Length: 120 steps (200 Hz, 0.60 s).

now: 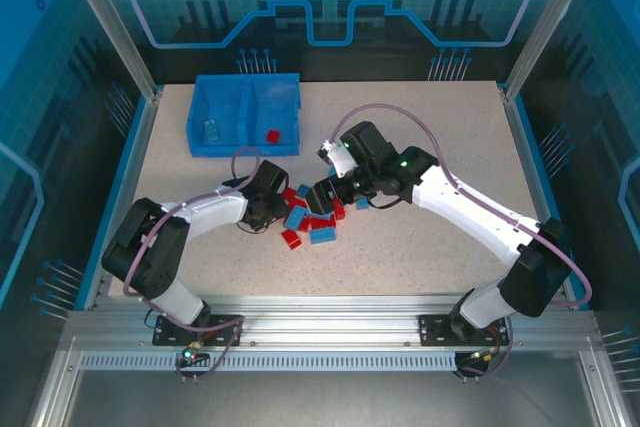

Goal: Sort the legos into containers by color

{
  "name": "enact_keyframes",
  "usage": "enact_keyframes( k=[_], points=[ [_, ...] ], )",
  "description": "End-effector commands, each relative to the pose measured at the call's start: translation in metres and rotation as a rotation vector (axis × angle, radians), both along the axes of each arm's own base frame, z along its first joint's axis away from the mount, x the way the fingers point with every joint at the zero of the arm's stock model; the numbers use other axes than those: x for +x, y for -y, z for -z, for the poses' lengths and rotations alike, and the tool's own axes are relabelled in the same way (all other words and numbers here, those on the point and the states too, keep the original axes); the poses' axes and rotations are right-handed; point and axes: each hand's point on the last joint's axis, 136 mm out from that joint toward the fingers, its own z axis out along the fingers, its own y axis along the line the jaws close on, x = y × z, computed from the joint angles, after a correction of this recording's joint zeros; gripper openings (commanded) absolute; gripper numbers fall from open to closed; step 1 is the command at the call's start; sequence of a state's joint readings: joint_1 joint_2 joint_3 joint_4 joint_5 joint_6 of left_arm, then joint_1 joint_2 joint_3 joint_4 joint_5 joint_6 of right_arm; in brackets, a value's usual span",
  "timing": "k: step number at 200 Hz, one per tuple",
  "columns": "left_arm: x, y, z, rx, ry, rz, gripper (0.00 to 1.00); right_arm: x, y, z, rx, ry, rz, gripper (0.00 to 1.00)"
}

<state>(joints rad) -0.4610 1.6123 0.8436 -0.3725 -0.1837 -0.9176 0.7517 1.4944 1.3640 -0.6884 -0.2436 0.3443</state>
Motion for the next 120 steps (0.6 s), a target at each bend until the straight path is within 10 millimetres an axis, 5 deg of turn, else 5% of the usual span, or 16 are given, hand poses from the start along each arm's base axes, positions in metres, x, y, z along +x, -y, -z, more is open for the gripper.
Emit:
enact_keyframes(
  k=[1, 48, 87, 120],
  points=[
    [-0.003, -0.009, 0.006, 0.064, -0.034, 0.006, 0.44, -0.008, -0.006, -0.01, 0.01, -0.008, -0.025, 0.84],
    [-0.005, -0.007, -0.006, 0.043, -0.012, 0.02, 0.2, -0.01, -0.011, -0.007, 0.006, -0.015, -0.043, 0.84],
    [0.034, -0.009, -0.104, 0.049, 0.258, 0.066, 0.13, -0.005, -0.008, -0.017, 0.029, 0.029, -0.006, 0.84],
    [0.104, -0.03, -0.164, 0.129, 0.397, 0.052, 0.13, -0.003, -0.004, -0.02, 0.027, 0.043, 0.02, 0.84]
  ],
)
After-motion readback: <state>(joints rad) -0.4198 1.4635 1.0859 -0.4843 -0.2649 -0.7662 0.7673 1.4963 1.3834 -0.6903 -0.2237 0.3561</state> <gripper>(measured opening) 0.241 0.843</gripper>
